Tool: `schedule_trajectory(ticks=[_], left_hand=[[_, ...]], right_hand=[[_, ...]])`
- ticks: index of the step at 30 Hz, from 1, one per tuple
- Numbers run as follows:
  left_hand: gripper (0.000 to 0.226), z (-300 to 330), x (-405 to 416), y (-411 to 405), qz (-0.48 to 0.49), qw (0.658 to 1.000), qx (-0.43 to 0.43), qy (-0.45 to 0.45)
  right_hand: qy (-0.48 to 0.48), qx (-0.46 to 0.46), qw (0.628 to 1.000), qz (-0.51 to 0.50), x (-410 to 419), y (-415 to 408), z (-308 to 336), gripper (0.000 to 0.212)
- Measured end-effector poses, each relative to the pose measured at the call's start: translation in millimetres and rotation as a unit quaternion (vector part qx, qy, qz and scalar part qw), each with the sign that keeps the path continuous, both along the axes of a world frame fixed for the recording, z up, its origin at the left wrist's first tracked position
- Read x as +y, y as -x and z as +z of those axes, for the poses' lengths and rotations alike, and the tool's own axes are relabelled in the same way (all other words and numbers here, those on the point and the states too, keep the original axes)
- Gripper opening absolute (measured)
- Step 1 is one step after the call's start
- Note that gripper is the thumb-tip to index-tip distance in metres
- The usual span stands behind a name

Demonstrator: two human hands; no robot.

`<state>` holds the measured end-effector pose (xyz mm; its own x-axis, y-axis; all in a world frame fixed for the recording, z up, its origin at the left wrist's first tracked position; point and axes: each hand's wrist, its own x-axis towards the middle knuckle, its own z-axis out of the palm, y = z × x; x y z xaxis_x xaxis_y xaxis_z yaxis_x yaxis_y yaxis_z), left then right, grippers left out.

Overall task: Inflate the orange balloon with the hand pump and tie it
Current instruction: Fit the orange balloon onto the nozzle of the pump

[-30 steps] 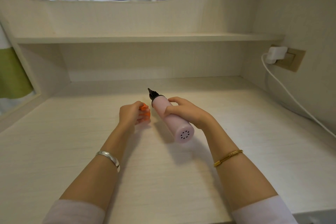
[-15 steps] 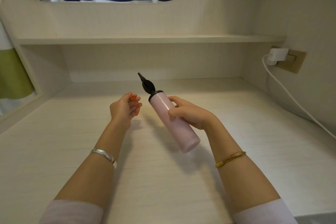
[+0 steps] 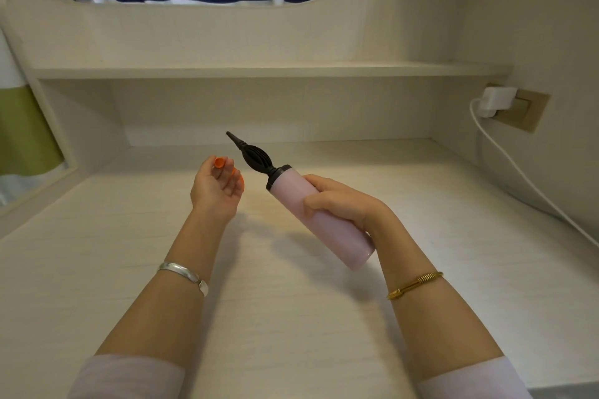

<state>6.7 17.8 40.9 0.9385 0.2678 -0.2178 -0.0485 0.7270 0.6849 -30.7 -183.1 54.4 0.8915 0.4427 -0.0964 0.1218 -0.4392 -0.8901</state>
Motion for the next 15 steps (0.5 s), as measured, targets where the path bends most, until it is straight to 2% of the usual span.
schedule_trajectory(ticks=[5, 15], left_hand=[[0.019, -4.4, 6.4, 0.0, 0.008, 0.997, 0.006, 0.075], [0.024, -5.2, 9.5, 0.3, 0.051, 0.997, -0.004, 0.066]], right_hand=[[0.01, 0.006, 1.0, 0.014, -2.7, 2.2, 2.1, 0.059], [0.06, 0.008, 0.996, 0.068, -2.1, 4.5, 6.7, 0.062]])
